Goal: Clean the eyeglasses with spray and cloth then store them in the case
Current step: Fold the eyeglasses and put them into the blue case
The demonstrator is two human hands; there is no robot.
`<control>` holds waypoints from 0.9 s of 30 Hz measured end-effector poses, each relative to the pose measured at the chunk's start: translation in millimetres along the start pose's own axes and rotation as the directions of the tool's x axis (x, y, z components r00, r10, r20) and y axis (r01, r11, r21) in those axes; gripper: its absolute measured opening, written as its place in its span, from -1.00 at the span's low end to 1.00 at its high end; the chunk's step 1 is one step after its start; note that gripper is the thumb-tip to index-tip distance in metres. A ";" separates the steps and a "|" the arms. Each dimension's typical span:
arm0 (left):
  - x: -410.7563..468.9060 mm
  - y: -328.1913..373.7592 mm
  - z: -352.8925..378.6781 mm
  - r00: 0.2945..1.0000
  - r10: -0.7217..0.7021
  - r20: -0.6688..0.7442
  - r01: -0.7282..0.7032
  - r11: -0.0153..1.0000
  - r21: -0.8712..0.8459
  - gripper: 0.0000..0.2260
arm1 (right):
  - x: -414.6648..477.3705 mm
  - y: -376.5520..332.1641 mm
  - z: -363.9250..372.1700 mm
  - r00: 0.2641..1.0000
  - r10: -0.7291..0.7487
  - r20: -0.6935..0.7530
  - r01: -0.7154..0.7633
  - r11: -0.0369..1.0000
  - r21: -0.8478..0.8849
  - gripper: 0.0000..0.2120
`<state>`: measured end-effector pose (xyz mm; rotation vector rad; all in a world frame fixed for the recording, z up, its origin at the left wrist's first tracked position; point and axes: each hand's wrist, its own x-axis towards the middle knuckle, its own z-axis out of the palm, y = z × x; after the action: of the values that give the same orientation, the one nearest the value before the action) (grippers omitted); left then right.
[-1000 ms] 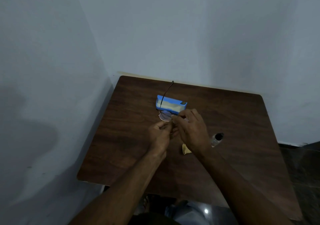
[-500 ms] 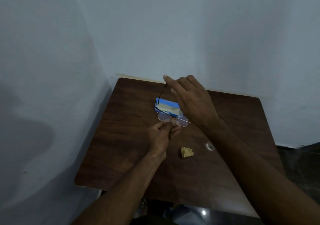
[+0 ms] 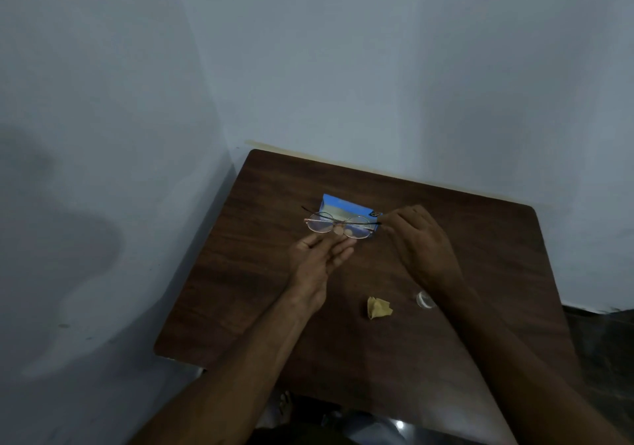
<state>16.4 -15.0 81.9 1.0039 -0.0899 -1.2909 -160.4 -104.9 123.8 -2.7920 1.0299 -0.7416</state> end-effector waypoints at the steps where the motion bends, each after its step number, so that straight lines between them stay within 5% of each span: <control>1: 0.7 1.0 1.1 1.000 -0.002 0.006 0.002 1.000 0.004 -0.90 | -5.1 0.6 2.7 1.000 0.010 0.012 -0.010 1.000 0.004 -0.80; 13: 9.8 -13.1 15.1 0.997 -0.009 -0.073 0.011 1.000 0.026 -0.89 | -12.5 12.5 9.6 0.996 -0.024 -0.088 0.024 1.000 0.003 -0.56; 27: 24.5 -35.7 32.8 0.985 -0.087 -0.149 0.091 0.996 0.018 -0.91 | -23.8 61.8 54.2 0.966 -0.167 -0.197 0.183 0.981 0.068 -0.67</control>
<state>-20.9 -51.4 66.7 1.1330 0.0539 -1.2942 -187.5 -142.8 52.0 -2.8062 0.7595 -1.0661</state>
